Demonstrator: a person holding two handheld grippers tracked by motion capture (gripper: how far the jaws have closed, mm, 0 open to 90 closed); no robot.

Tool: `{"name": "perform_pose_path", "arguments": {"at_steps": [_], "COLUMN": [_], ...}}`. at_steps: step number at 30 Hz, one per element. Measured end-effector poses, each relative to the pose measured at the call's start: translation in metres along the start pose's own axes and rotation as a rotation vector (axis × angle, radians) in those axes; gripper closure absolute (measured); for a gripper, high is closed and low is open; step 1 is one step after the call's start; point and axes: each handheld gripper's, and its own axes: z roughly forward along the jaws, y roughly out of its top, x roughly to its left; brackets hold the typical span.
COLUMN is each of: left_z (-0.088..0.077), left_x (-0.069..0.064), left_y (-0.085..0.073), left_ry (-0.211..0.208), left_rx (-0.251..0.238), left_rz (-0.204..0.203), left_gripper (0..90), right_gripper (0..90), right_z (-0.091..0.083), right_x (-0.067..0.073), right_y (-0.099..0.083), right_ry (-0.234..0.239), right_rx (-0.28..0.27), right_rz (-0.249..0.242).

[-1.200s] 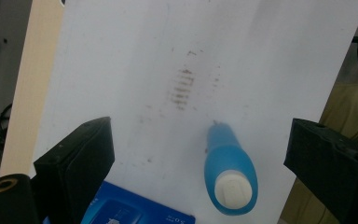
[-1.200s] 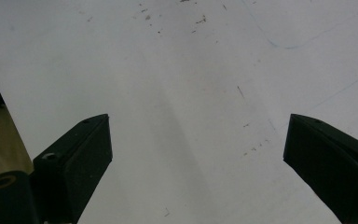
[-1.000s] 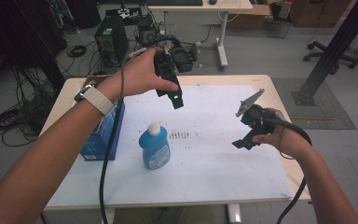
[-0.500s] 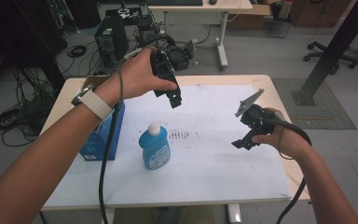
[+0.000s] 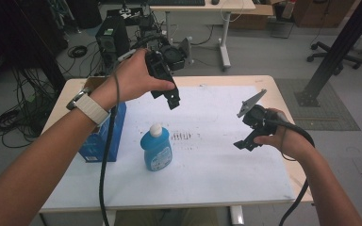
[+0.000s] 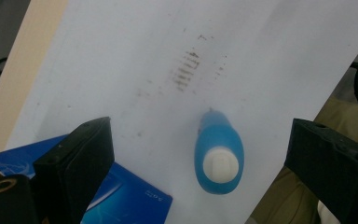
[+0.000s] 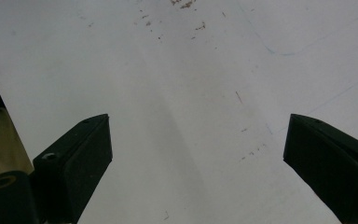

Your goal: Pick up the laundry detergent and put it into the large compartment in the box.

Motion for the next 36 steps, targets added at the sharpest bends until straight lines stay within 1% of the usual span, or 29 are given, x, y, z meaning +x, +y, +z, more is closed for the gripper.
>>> {"name": "perform_pose_path", "arguments": {"at_steps": [7, 9, 14, 17, 19, 21, 22, 29, 33, 36], "left_z": [0.002, 0.004, 0.007, 0.009, 0.010, 0.011, 0.012, 0.019, 0.021, 0.023], "left_x": [-0.001, -0.002, -0.004, -0.003, -0.002, -0.002, -0.001, 0.000, 0.000, 0.000], "left_y": [-0.005, -0.007, -0.010, -0.013, -0.015, -0.016, -0.018, -0.026, -0.029, -0.032], "left_ry": [-0.015, -0.019, -0.026, -0.027, -0.035, -0.037, -0.033, -0.055, -0.047, -0.055], "left_rx": [0.014, 0.023, 0.025, 0.033, 0.030, 0.031, 0.033, 0.040, 0.054, 0.055], "left_rz": [-0.011, -0.024, -0.034, -0.046, -0.055, -0.059, -0.067, -0.077, -0.087, -0.096], "left_gripper": [8.4, 8.4, 8.7, 8.8, 8.8, 8.9, 9.0, 9.0, 9.1, 9.1], "right_gripper": [8.0, 8.0, 7.9, 8.0, 7.9, 8.0, 8.0, 8.0, 7.9, 7.9], "right_z": [0.000, 0.000, 0.001, 0.001, 0.002, 0.001, 0.002, 0.004, 0.005, 0.005], "right_x": [0.000, 0.001, 0.001, 0.001, 0.001, 0.001, 0.001, 0.001, 0.001, 0.001], "right_y": [0.000, 0.001, 0.001, 0.001, 0.001, 0.001, 0.002, 0.003, 0.004, 0.004], "right_ry": [0.000, -0.001, 0.000, 0.001, 0.003, 0.000, 0.000, 0.004, 0.006, 0.005], "right_rx": [0.002, -0.001, -0.001, 0.003, 0.000, 0.002, 0.001, 0.002, 0.002, 0.005], "right_rz": [-0.006, -0.005, -0.004, -0.007, -0.007, -0.006, -0.006, -0.011, -0.011, -0.012]}}
